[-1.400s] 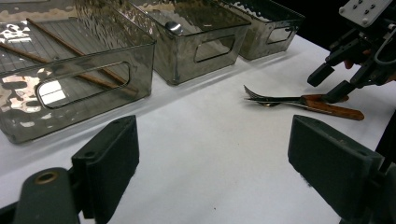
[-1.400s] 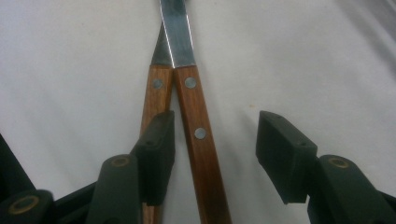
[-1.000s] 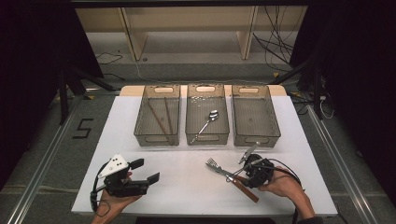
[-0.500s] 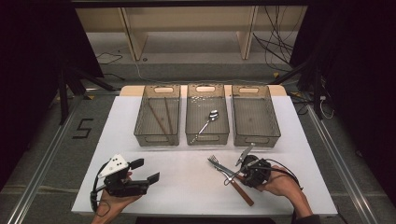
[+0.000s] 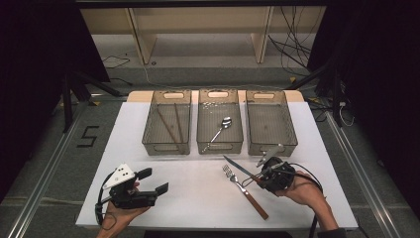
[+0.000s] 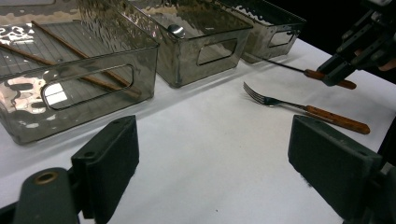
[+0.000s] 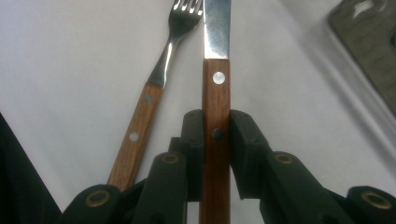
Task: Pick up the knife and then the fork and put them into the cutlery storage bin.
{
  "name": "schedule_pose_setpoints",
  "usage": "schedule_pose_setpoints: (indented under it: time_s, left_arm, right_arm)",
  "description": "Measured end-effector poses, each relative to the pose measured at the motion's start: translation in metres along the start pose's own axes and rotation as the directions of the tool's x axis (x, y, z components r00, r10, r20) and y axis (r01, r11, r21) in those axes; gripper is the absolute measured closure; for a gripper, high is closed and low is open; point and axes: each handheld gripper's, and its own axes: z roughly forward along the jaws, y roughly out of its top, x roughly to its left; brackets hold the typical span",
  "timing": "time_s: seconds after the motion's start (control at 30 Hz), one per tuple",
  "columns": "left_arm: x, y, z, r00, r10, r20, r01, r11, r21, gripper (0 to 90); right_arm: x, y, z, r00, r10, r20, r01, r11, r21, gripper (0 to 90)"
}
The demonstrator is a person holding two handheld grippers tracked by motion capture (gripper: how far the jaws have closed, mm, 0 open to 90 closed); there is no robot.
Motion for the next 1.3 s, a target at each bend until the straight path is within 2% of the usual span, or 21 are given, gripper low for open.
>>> schedule_pose_setpoints:
  time_s: [0.23, 0.33, 0.37, 0.5, 0.73, 1.0, 1.23, 1.3]
  left_arm:
    - [0.002, 0.000, -0.002, 1.0000, -0.005, -0.004, 0.005, 0.9998, -0.018, 15.9]
    - [0.002, 0.000, -0.002, 1.0000, -0.006, -0.005, 0.006, 0.9998, -0.020, 15.9]
    - [0.002, 0.000, -0.002, 1.0000, -0.006, -0.006, 0.006, 0.9998, -0.020, 15.9]
    - [0.002, 0.000, -0.002, 1.0000, -0.005, -0.006, 0.005, 0.9997, -0.023, 16.0]
    - [0.001, 0.000, -0.002, 1.0000, -0.002, -0.007, 0.001, 0.9995, -0.032, 16.0]
    - [0.001, 0.000, -0.003, 0.9999, -0.003, -0.012, 0.002, 0.9992, -0.040, 16.0]
    - [0.001, 0.000, -0.003, 0.9999, -0.004, -0.011, 0.003, 0.9991, -0.042, 15.9]
    - [0.001, 0.000, -0.003, 0.9999, -0.005, -0.010, 0.005, 0.9991, -0.043, 16.0]
  right_arm:
    - [-0.013, 0.004, -0.016, 0.9980, 0.060, 0.020, -0.058, 0.994, -0.089, 77.0]
    - [-0.023, 0.010, -0.023, 0.9926, 0.113, 0.044, -0.106, 0.985, -0.139, 77.0]
    - [-0.023, 0.010, -0.023, 0.9926, 0.113, 0.044, -0.106, 0.985, -0.139, 77.0]
    - [-0.033, 0.017, -0.030, 0.9869, 0.153, 0.050, -0.141, 0.972, -0.189, 77.0]
    - [-0.052, 0.030, -0.035, 0.9735, 0.218, 0.069, -0.196, 0.951, -0.240, 77.0]
    - [-0.070, 0.039, -0.041, 0.9526, 0.294, 0.079, -0.261, 0.923, -0.283, 76.9]
    - [-0.086, 0.051, -0.044, 0.9332, 0.352, 0.073, -0.316, 0.901, -0.297, 76.9]
    - [-0.090, 0.053, -0.042, 0.9281, 0.363, 0.083, -0.325, 0.899, -0.294, 76.9]
